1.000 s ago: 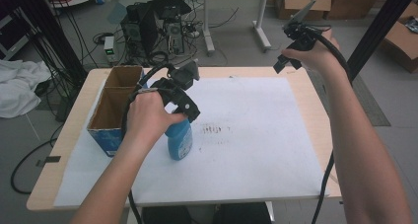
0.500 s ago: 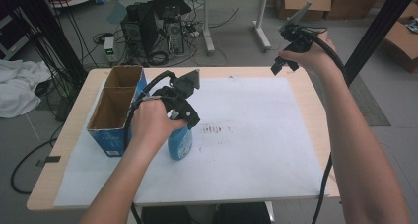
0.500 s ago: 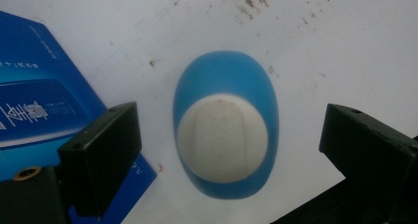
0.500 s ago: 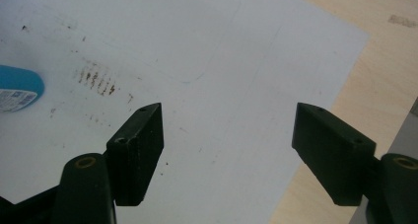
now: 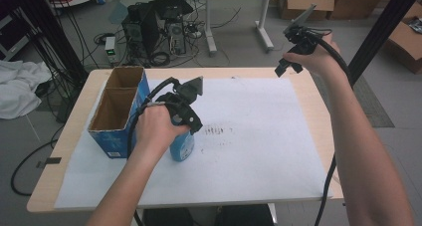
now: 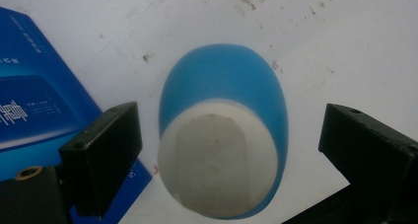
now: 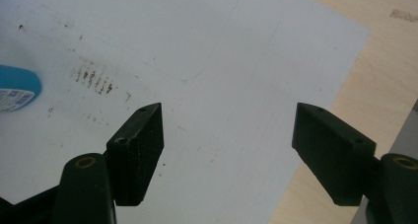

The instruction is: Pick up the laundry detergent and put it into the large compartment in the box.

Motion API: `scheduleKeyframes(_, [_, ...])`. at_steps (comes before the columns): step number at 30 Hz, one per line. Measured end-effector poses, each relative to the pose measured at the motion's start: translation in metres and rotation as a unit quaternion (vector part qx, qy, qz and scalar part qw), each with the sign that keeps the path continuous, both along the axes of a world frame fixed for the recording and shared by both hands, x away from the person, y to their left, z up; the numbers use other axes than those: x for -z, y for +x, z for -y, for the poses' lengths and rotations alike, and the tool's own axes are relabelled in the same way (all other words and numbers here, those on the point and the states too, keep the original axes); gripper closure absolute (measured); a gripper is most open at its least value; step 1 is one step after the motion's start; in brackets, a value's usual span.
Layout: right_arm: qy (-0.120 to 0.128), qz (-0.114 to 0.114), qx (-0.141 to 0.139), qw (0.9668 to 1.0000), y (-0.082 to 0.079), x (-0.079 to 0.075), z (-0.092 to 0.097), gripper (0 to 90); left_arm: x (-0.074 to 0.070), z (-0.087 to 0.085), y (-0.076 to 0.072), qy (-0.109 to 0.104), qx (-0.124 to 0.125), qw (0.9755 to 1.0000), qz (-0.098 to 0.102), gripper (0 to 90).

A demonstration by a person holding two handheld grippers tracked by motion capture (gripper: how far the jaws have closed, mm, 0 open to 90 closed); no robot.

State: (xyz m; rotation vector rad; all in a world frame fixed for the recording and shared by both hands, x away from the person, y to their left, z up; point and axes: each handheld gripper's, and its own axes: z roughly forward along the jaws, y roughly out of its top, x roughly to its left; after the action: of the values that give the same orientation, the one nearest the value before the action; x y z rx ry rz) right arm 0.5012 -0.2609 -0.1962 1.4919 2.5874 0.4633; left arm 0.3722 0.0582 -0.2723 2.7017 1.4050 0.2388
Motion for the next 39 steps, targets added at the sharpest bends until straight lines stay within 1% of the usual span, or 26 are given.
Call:
scheduleKeyframes(2, [0.001, 0.0, 0.001, 1.0, 0.0, 0.0, 0.0, 28.3, 0.001, 0.0, 0.0, 0.0, 0.0, 1.0, 0.0, 10.0])
scheduleKeyframes(3, [0.0, 0.0, 0.0, 1.0, 0.0, 0.0, 0.0, 28.3, 0.003, 0.001, 0.0, 0.004, 0.002, 1.0, 0.0, 10.0])
scheduleKeyframes(7, [0.0, -0.001, 0.0, 1.0, 0.0, 0.001, -0.002, 28.3, 0.008, 0.002, -0.001, 0.008, 0.003, 1.0, -0.003, 10.0])
scheduleKeyframes(9, [0.0, -0.002, -0.001, 1.0, 0.0, 0.002, -0.002, 28.3, 0.01, 0.002, 0.0, 0.007, 0.001, 1.0, -0.004, 10.0])
scheduleKeyframes(13, [0.0, -0.001, -0.002, 1.0, -0.001, 0.003, -0.003, 28.3, 0.012, 0.002, 0.0, 0.013, 0.001, 0.9999, -0.003, 10.2])
scheduleKeyframes(17, [0.0, -0.001, 0.0, 1.0, -0.001, 0.003, -0.003, 28.3, 0.013, 0.003, 0.001, 0.012, 0.001, 0.9999, -0.003, 10.9])
scheduleKeyframes(19, [0.0, -0.002, -0.001, 1.0, -0.001, 0.003, -0.003, 28.3, 0.015, 0.003, 0.001, 0.008, 0.002, 0.9999, -0.007, 15.3])
scheduleKeyframes(22, [0.001, -0.003, 0.001, 1.0, -0.001, 0.004, -0.003, 28.3, 0.016, 0.003, 0.001, 0.013, 0.0, 0.9999, -0.008, 15.6])
scheduleKeyframes(30, [0.001, -0.004, 0.0, 1.0, -0.001, 0.006, -0.003, 28.3, 0.018, 0.004, 0.002, 0.017, -0.003, 0.9998, -0.009, 17.6])
scheduleKeyframes(34, [-0.001, -0.004, 0.0, 1.0, -0.001, 0.006, -0.002, 28.3, 0.017, 0.003, 0.002, 0.018, -0.004, 0.9998, -0.009, 20.9])
scheduleKeyframes(36, [-0.003, -0.004, -0.001, 1.0, -0.001, 0.007, -0.002, 28.3, 0.018, 0.003, 0.002, 0.018, -0.004, 0.9998, -0.012, 21.8])
scheduleKeyframes(38, [-0.002, -0.005, 0.0, 1.0, -0.001, 0.007, -0.003, 28.3, 0.018, 0.003, 0.003, 0.018, -0.003, 0.9997, -0.015, 24.5])
scheduleKeyframes(39, [-0.002, -0.005, 0.0, 1.0, -0.001, 0.007, -0.003, 28.3, 0.018, 0.003, 0.003, 0.019, -0.004, 0.9997, -0.013, 24.6])
